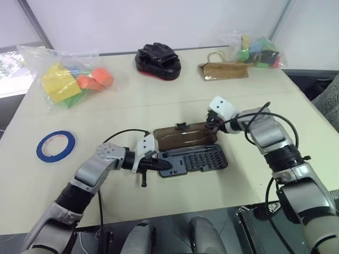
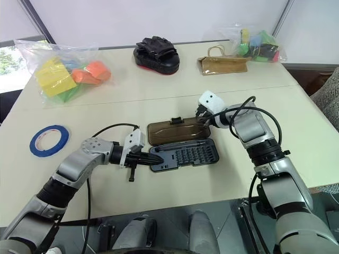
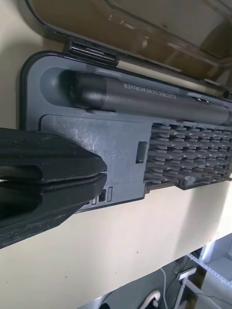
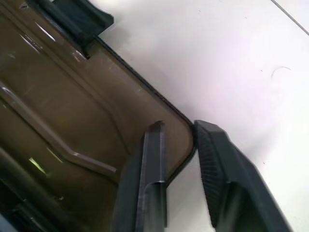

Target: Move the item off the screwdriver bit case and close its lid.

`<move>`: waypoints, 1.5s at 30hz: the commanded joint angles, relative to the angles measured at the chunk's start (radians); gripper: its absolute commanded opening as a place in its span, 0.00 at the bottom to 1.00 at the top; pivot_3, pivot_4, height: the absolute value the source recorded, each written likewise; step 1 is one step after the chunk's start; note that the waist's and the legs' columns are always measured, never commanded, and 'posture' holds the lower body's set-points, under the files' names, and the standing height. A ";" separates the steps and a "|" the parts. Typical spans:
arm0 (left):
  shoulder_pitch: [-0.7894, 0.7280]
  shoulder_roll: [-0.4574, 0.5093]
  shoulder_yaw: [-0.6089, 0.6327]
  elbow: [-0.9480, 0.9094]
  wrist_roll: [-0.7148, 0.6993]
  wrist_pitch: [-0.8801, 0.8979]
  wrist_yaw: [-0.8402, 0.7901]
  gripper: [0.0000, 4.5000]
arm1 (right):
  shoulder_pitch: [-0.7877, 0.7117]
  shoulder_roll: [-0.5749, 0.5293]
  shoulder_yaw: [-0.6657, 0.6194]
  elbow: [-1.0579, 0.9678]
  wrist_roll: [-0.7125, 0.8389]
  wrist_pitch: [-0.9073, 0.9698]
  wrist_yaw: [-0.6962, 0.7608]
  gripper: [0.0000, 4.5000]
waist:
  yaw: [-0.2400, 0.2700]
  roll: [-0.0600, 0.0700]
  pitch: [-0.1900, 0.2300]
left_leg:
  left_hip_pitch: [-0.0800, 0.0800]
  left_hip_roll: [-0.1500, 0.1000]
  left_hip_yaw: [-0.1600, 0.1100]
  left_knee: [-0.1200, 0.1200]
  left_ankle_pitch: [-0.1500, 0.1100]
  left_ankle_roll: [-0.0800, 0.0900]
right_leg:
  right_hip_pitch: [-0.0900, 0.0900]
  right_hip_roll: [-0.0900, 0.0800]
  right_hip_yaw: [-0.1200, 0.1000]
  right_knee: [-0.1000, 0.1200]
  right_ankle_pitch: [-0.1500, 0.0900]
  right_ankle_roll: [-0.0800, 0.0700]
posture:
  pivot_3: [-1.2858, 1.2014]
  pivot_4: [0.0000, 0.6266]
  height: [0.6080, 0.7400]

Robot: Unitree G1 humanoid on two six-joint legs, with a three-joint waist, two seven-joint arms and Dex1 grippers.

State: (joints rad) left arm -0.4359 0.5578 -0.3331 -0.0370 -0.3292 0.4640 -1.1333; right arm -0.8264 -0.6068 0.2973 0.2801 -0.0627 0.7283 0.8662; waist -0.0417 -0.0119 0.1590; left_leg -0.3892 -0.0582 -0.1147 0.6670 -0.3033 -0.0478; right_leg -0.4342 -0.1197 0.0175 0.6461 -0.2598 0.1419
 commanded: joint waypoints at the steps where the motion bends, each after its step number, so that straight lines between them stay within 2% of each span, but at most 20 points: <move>1: 0.015 -0.001 -0.009 0.021 0.041 0.004 0.027 0.00 | -0.002 0.007 0.003 -0.011 0.005 -0.017 0.022 0.00 | -0.001 -0.001 -0.001 | 0.001 0.000 0.000 0.000 0.000 0.000 | 0.001 0.000 0.000 0.000 0.000 0.000 | 0.52 0.24 1.00; 12: 0.017 -0.015 0.001 0.012 0.042 0.011 0.042 0.00 | 0.015 -0.003 0.001 -0.087 -0.006 -0.018 0.029 0.00 | -0.001 0.000 -0.001 | 0.004 0.000 0.000 0.000 0.000 0.000 | 0.003 0.000 0.000 0.000 0.000 0.000 | 0.52 0.24 1.00; 20: 0.010 -0.027 0.018 0.030 0.038 0.019 0.059 0.00 | 0.127 -0.114 -0.022 -0.350 -0.083 -0.160 -0.026 0.00 | 0.001 0.000 -0.001 | 0.004 0.000 0.000 0.000 0.000 0.000 | 0.003 0.000 0.000 0.000 0.000 0.000 | 0.52 0.24 1.00; 31: -0.001 -0.037 0.043 0.057 0.042 0.015 0.078 0.00 | 0.294 -0.142 -0.111 -0.639 -0.125 -0.161 -0.125 0.00 | 0.003 0.000 -0.001 | 0.004 0.000 0.000 0.000 0.000 0.000 | 0.003 0.000 0.000 0.000 0.000 0.000 | 0.52 0.24 1.00; 45: 0.001 -0.037 0.050 0.069 0.051 -0.009 0.085 0.00 | 0.387 -0.155 -0.158 -0.790 -0.133 -0.158 -0.145 0.00 | 0.004 0.000 -0.001 | 0.004 0.000 0.001 0.000 0.000 0.000 | 0.003 0.000 0.001 0.000 0.000 0.000 | 0.52 0.24 1.00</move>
State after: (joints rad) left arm -0.4433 0.5126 -0.2884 0.0066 -0.3092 0.4488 -1.0679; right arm -0.4274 -0.7644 0.1543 -0.4398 -0.2067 0.5915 0.7186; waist -0.0372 -0.0122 0.1582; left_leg -0.3851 -0.0580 -0.1137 0.6666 -0.3036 -0.0473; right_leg -0.4308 -0.1194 0.0181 0.6459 -0.2599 0.1419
